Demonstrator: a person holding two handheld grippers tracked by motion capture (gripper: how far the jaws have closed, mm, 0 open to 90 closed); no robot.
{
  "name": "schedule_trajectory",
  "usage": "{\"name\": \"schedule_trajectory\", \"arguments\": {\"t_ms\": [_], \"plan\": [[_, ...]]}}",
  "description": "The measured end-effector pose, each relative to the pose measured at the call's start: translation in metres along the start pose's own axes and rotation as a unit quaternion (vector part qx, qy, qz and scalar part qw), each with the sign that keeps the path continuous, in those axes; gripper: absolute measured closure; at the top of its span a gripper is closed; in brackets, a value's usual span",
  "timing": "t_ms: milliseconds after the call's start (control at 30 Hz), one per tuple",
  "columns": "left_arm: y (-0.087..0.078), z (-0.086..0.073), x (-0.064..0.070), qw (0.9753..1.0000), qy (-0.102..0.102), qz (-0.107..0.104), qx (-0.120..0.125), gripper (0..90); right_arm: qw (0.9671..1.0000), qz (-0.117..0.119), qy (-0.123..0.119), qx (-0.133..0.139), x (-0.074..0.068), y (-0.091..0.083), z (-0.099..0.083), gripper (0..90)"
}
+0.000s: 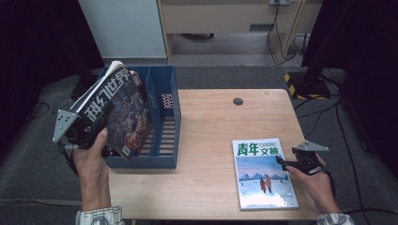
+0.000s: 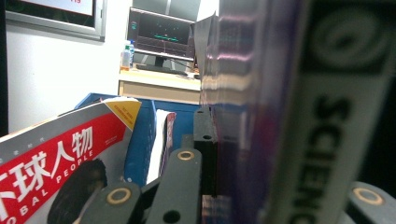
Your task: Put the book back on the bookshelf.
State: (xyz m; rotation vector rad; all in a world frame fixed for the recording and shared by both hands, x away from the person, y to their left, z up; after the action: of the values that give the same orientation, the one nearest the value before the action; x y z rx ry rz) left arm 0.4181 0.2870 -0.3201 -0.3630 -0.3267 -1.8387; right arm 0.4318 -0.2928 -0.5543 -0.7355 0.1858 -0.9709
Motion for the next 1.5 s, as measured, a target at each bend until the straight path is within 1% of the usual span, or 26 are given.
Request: {"name": "schedule_trajectory", "arguments": {"t_ms": [100, 267, 333, 367, 433, 633, 667, 867, 967, 1200, 1500], "plan": [[0.005, -0.001, -0.001, 1.0, 0.002, 0.005, 0.003, 82.6, 1.0, 0.0, 0.002, 0.0, 0.0, 0.0, 0.0, 19.2], [0.011, 0.0, 0.001, 1.0, 0.0, 0.003, 0.008, 82.6, 1.0, -0.002, 0.0, 0.001, 0.001, 0.001, 0.0, 19.2], [0.015, -0.002, 0.004, 1.0, 0.007, 0.005, 0.004, 82.6, 1.0, -0.002, -0.001, 0.001, 0.001, 0.001, -0.001, 19.2], [0.015, -0.002, 0.004, 1.0, 0.007, 0.005, 0.004, 82.6, 1.0, -0.002, -0.001, 0.001, 0.001, 0.001, -0.001, 19.2], [0.021, -0.003, 0.006, 1.0, 0.006, 0.004, 0.003, 82.6, 1.0, -0.001, -0.002, 0.0, 0.001, 0.001, -0.001, 19.2], [0.031, -0.003, 0.009, 0.9998, 0.018, 0.006, 0.005, 82.6, 1.0, -0.003, -0.001, 0.001, 0.002, 0.0, -0.001, 19.3], [0.033, -0.004, 0.009, 0.9998, 0.018, 0.005, 0.006, 82.6, 1.0, -0.002, 0.003, -0.001, 0.002, 0.0, -0.001, 19.3], [0.038, -0.006, 0.008, 0.9998, 0.017, 0.008, 0.007, 82.6, 1.0, -0.004, 0.001, 0.001, 0.003, 0.0, -0.001, 19.3], [0.042, -0.009, 0.006, 0.9997, 0.02, 0.01, 0.004, 82.6, 1.0, -0.005, 0.001, 0.002, 0.003, 0.0, -0.001, 19.3], [0.046, -0.013, 0.004, 0.9998, 0.019, 0.011, 0.002, 82.6, 1.0, -0.003, 0.003, -0.001, 0.002, 0.0, -0.002, 19.3], [0.047, -0.013, 0.002, 0.9998, 0.018, 0.012, 0.005, 82.6, 1.0, -0.003, 0.001, 0.0, 0.003, 0.0, -0.002, 19.3]]}}
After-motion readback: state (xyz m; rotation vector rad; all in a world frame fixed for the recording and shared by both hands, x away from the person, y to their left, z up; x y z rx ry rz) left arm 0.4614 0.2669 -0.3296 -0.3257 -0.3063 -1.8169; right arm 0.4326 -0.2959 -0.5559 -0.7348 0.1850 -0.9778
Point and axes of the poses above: each handheld gripper's, and its own axes: y roughly forward along the jaws, z roughly out of its top, x roughly to its right, the point moved 8 cm from there along y, roughly forward along the jaws, and after that the axes turned 14 degrees about -y, right-handed, at the moved point
